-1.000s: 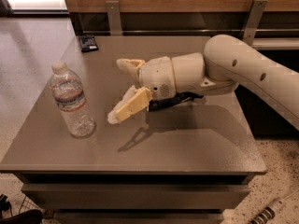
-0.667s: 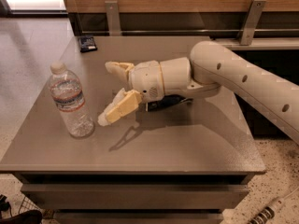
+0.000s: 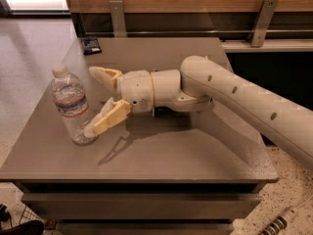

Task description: Move water bottle near rxbar blueberry

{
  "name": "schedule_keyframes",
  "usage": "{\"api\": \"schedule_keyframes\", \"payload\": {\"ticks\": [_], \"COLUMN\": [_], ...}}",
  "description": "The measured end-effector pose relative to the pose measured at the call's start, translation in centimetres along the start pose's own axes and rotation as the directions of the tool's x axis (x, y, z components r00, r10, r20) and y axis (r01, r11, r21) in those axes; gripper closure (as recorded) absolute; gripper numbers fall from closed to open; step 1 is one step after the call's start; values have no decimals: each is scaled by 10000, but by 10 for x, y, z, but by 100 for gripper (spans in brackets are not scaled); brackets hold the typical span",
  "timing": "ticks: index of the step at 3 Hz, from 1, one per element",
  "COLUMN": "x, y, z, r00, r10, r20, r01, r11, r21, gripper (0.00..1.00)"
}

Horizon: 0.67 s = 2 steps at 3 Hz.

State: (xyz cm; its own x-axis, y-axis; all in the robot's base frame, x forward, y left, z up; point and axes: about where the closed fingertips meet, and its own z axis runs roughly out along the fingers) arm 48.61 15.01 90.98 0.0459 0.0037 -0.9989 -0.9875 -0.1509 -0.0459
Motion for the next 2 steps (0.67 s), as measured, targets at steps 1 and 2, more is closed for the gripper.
{"api": "schedule_keyframes", "payload": {"ticks": [1, 2], "x": [-2, -7], "y": [5, 13], "z": [10, 26], "r00": [9999, 9995], "r10": [-83, -238], "r20": [113, -229], "r01": [84, 230], "r11": [9999, 9992], "r21": [-151, -335], "gripper": [0, 16]}}
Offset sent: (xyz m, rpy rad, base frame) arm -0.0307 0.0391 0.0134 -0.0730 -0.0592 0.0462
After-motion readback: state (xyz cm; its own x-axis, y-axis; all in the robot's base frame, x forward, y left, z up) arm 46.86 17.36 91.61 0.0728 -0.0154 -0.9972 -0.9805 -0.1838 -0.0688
